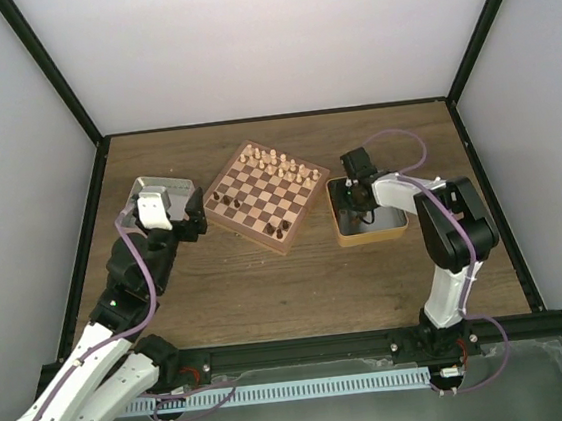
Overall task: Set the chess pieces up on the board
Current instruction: Pick up the chess piece from the storage box.
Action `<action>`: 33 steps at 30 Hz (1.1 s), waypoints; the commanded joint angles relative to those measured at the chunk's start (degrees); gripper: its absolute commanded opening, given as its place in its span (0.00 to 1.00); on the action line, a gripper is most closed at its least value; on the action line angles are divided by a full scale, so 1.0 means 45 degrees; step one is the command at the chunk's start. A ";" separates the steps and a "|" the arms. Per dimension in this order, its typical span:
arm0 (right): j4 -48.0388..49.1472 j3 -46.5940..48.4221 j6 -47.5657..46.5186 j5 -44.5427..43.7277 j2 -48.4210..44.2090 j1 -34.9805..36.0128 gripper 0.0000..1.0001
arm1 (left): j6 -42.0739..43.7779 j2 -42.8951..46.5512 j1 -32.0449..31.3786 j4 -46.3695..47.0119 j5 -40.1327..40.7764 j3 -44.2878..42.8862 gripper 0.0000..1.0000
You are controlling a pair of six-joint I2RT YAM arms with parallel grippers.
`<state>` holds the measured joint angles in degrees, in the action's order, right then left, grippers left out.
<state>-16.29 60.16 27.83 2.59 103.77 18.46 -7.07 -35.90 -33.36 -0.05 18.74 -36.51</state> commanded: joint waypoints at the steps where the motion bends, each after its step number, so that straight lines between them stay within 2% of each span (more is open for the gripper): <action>1: -0.0774 0.0581 -0.0712 0.0143 0.0377 -0.0017 0.30 | 0.0019 0.0025 0.0078 0.0149 -0.0127 0.0047 0.83; 9: -0.1411 0.0629 -0.0814 -0.0806 -0.0480 0.0166 0.33 | 0.0028 -0.0048 0.0090 0.0165 -0.0192 0.0033 0.83; 21: -0.1585 0.0735 -0.1704 0.0539 -0.0599 0.0228 0.36 | 0.0028 -0.0023 0.0110 0.0156 -0.0182 0.0048 0.83; 33: -0.2589 0.1298 -0.1387 -0.1819 0.0585 0.0577 0.37 | 0.0028 0.0013 0.0110 0.0129 -0.0179 0.0048 0.84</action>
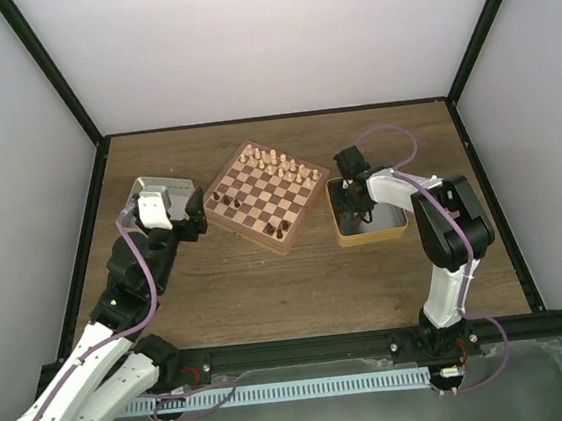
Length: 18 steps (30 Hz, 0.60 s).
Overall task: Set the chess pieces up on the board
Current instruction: Pick up the chess piece from the storage box.
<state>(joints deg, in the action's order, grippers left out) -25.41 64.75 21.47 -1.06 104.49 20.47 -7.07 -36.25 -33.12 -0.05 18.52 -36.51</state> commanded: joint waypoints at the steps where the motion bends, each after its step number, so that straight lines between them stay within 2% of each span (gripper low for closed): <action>1: -0.0489 0.0237 0.0056 -0.1110 0.0476 0.0121 0.37 | 0.0028 0.0087 0.0054 0.0124 -0.0122 0.0062 0.83; 8: -0.0359 0.0195 0.0312 -0.1087 0.0677 0.0127 0.36 | 0.0028 0.0093 0.0056 0.0110 -0.0091 0.0062 0.83; 13: -0.0464 0.0167 0.0312 -0.0832 -0.0370 0.0118 0.37 | 0.0028 0.0070 0.0057 0.0129 -0.0095 0.0069 0.83; 18: -0.0686 0.0153 -0.0254 0.0378 -0.1030 0.0123 0.39 | 0.0019 0.0048 0.0056 0.0129 -0.0130 0.0067 0.83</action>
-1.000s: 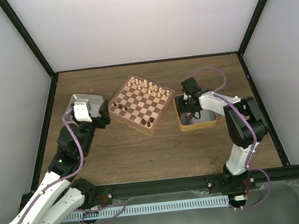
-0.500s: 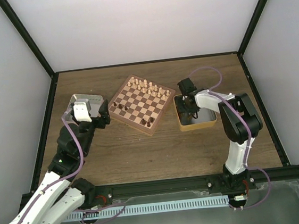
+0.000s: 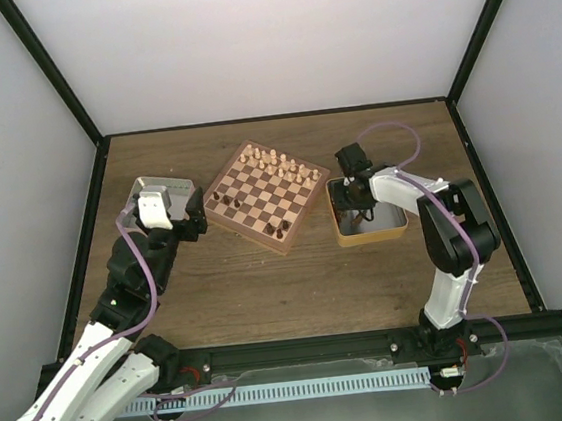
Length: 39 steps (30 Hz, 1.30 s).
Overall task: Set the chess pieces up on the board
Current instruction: Pick up the chess piece from the storage box.
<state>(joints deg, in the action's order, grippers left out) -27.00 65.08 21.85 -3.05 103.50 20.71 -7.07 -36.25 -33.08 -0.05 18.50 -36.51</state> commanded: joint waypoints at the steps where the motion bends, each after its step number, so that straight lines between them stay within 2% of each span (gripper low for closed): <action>1: -0.0386 0.0034 -0.0469 0.0974 -0.0862 0.0069 0.39 | 0.0003 0.0075 0.0047 0.0129 -0.0112 0.0067 0.83; 10: -0.1361 -0.0087 -0.1533 0.2551 -0.0246 0.0068 0.40 | 0.0009 0.0067 0.0049 0.0104 -0.0095 0.0067 0.83; 14: -0.1438 -0.0078 -0.1408 0.2018 -0.0027 0.0081 0.36 | 0.0009 0.0097 0.0047 0.0091 -0.0069 0.0067 0.83; 23: -0.1772 0.0389 -0.0613 -0.1024 0.0238 0.0064 0.32 | 0.0010 0.0069 0.0047 0.0105 -0.0084 0.0067 0.83; 35: -0.0809 0.0298 -0.0996 0.0129 0.0002 0.0068 0.09 | 0.0022 0.0029 0.0051 0.0149 -0.0122 0.0067 0.83; 37: -0.0644 0.0189 -0.1068 0.0088 -0.0093 0.0071 0.10 | 0.0021 0.0020 0.0047 0.0149 -0.0140 0.0067 0.83; 39: -0.0442 0.0103 -0.1183 -0.0041 -0.0145 0.0078 0.16 | 0.0011 0.0009 0.0047 0.0167 -0.0142 0.0065 0.83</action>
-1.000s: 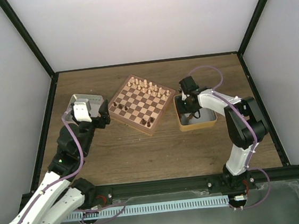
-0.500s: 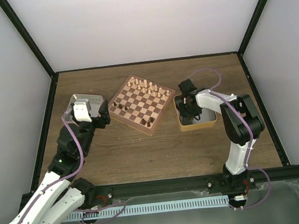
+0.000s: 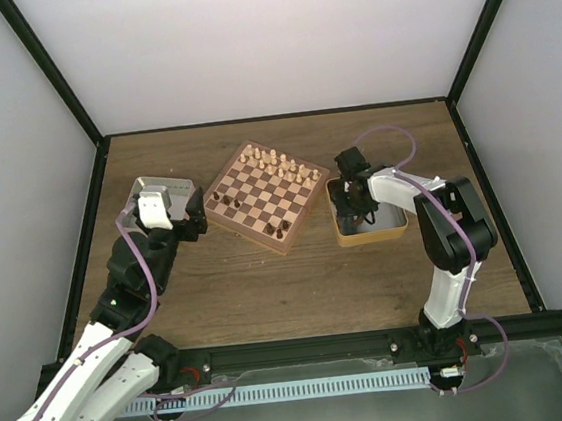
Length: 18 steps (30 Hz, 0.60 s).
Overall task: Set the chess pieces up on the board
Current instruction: Pick up the chess piece from the storage box.
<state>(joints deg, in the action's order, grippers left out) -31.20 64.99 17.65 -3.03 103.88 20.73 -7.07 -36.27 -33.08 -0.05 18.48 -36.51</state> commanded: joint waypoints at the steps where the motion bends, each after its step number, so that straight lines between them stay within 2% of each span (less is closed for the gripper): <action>1: 0.0559 0.0120 -0.0277 -0.0157 -0.0178 0.0080 0.22 | 0.0012 0.0013 0.0051 0.0168 -0.0158 0.0064 0.83; 3: 0.0777 0.0072 -0.0472 -0.0232 -0.0034 0.0071 0.25 | 0.0024 0.0020 0.0047 0.0187 -0.0157 0.0053 0.83; 9: 0.1230 0.0128 -0.0763 -0.0272 0.0488 0.0076 0.25 | 0.0031 0.0024 0.0063 0.0183 -0.0150 0.0047 0.83; 16: 0.1184 0.0000 -0.1002 -0.0317 0.0605 0.0063 0.14 | 0.0009 0.0019 0.0066 0.0168 -0.0177 0.0057 0.83; 18: 0.1085 -0.0027 -0.1087 -0.0325 0.0601 0.0062 0.07 | -0.0009 -0.0001 0.0061 0.0185 -0.0259 0.0048 0.83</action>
<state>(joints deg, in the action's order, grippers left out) -26.22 64.97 13.96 -3.31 105.49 20.78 -7.07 -36.27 -33.04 -0.05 18.06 -36.51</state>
